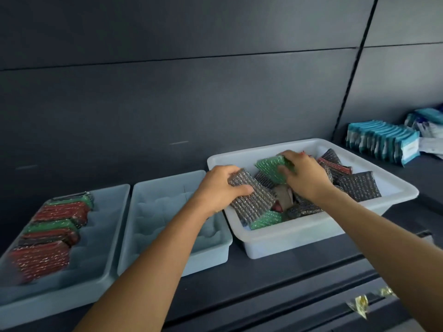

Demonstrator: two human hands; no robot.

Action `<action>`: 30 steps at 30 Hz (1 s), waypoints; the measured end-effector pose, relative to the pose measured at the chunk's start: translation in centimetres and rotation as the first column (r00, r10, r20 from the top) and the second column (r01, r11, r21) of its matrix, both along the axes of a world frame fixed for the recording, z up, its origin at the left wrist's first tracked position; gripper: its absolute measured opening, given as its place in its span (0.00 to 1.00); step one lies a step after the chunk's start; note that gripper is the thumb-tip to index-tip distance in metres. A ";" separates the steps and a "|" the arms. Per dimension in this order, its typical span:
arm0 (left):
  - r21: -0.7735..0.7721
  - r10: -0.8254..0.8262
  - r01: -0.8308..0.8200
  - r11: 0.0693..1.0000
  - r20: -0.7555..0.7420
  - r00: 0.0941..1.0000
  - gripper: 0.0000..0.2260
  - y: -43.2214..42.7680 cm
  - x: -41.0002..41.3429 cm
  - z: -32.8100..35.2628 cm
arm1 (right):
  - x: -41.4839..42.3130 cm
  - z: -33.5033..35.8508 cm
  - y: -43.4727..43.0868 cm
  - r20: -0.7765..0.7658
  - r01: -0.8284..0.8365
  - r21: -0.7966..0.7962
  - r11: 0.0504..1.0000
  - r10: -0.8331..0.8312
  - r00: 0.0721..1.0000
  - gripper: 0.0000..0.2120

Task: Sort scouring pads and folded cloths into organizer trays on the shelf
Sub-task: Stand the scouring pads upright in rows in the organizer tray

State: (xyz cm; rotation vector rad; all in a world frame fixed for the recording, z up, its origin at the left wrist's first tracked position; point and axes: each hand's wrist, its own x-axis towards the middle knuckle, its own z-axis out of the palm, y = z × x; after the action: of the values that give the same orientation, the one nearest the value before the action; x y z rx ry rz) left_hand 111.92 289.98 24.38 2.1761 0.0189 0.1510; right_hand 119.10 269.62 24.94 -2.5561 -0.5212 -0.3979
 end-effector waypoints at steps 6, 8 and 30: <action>-0.278 0.074 -0.017 0.961 0.194 0.978 0.08 4.4 -5.8 1.2 | -5.0 2.0 4.0 0.034 -0.101 0.374 0.922 0.096 0.995 0.09; -0.301 0.135 -0.060 0.952 0.238 0.962 0.07 7.2 -8.4 1.0 | -6.5 2.1 6.4 0.113 -0.116 0.378 0.919 0.078 0.991 0.11; -0.553 0.751 -0.548 0.628 0.246 0.613 0.08 35.2 -28.3 -2.3 | -21.2 -2.7 39.2 -0.060 -0.575 -0.016 0.818 0.573 0.817 0.15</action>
State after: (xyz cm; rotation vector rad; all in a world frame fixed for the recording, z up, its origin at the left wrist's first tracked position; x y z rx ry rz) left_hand 83.65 325.23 22.11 1.5314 0.5661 1.0104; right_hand 97.94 308.85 22.21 -2.2754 -1.2408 -0.0984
